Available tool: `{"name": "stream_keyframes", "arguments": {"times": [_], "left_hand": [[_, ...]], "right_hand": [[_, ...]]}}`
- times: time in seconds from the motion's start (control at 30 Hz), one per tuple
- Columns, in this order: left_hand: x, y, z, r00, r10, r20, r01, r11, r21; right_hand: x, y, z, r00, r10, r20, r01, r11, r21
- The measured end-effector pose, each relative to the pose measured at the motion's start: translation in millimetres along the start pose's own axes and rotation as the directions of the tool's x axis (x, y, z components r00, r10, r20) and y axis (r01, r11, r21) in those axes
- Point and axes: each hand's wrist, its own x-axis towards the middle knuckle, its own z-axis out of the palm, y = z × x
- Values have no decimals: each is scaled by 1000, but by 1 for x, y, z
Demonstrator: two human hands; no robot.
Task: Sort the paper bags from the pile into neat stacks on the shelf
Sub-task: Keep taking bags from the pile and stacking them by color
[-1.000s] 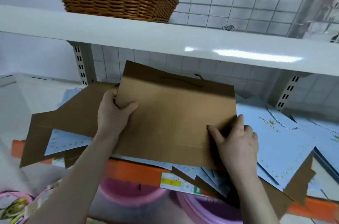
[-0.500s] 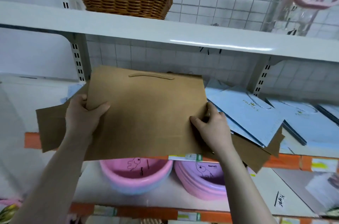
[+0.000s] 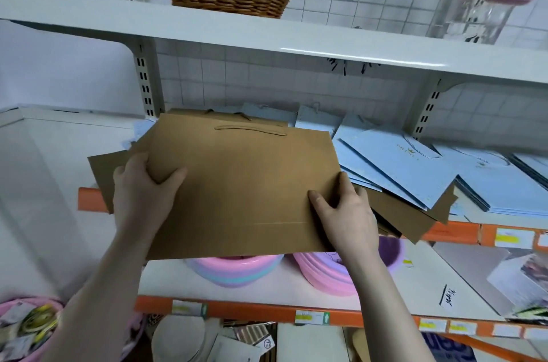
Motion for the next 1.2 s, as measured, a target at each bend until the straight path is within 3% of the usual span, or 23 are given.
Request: {"name": "stream_keyframes", "arguments": {"times": [0.4,1.2], "left_hand": [[-73,83,62,981,110,158,-113,993,10],[-352,319,334,862,236,449,-257,966,-16]], "right_hand": [[-8,81,-89,984,53,-168,-71,992,-104],[9,450,-338,921,261,-289,-324,925,-199]]}}
